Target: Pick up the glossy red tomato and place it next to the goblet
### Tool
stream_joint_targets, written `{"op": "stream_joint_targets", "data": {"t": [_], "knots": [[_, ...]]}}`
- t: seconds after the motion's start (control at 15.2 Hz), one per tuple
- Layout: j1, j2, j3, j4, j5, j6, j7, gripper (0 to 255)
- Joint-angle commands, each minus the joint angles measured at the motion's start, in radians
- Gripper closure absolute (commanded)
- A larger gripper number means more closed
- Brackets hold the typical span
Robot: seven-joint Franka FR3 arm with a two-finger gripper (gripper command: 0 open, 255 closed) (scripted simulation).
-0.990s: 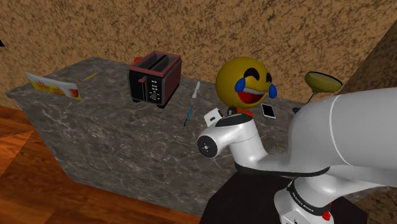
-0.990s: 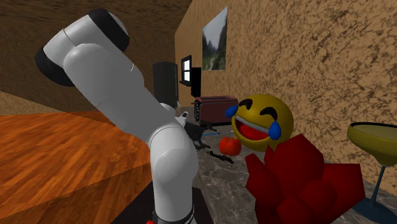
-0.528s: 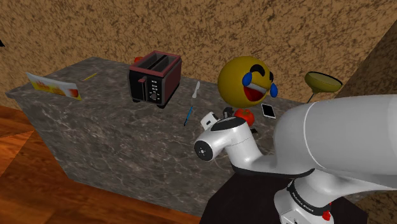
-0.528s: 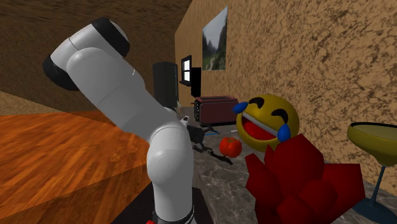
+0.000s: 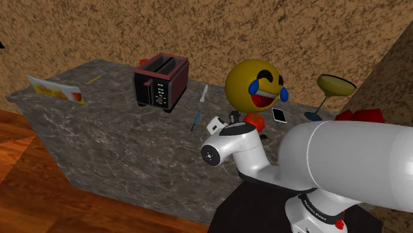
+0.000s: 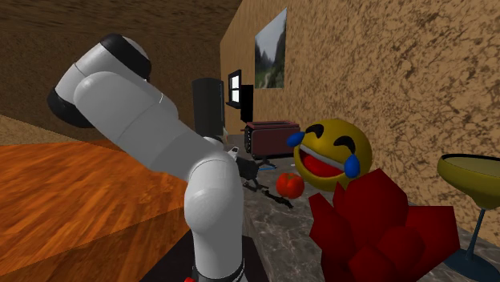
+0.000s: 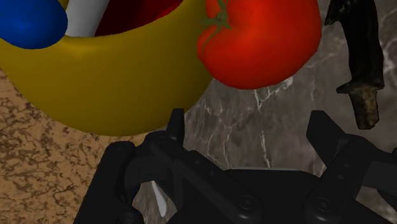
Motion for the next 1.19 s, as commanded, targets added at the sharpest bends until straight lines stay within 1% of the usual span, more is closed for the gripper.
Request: {"op": "stream_joint_targets", "data": {"t": [0.0, 0.07, 0.13, 0.2, 0.26, 0.33, 0.4, 0.53, 0.59, 0.66, 0.73, 0.86, 0.92, 0.99, 1.12], "knots": [[-0.044, -0.02, -0.001, -0.044, 0.021, 0.046, 0.17, 255], [-0.046, -0.02, -0.008, -0.043, 0.018, 0.048, 0.166, 255], [-0.034, -0.017, -0.011, -0.046, 0.022, 0.041, 0.166, 255], [-0.052, -0.019, -0.019, -0.034, 0.012, 0.047, 0.154, 255], [-0.039, -0.016, -0.027, -0.037, 0.014, 0.041, 0.152, 255], [-0.045, -0.018, -0.033, -0.036, 0.008, 0.047, 0.148, 255], [-0.038, -0.016, -0.03, -0.035, 0.013, 0.04, 0.149, 255], [-0.046, -0.017, -0.025, -0.033, 0.013, 0.043, 0.151, 255], [-0.038, -0.018, 0.003, -0.041, 0.029, 0.037, 0.169, 255], [-0.042, -0.019, -0.011, -0.041, 0.019, 0.044, 0.158, 255], [-0.042, -0.019, -0.011, -0.041, 0.019, 0.044, 0.158, 0], [0.206, -0.022, -0.262, -0.187, 0.074, 0.153, 0.31, 0], [0.331, -0.056, -0.377, -0.269, 0.118, 0.213, 0.376, 0], [0.412, -0.09, -0.444, -0.328, 0.159, 0.255, 0.414, 0], [0.355, -0.094, -0.417, -0.331, 0.147, 0.303, 0.42, 0]]}}
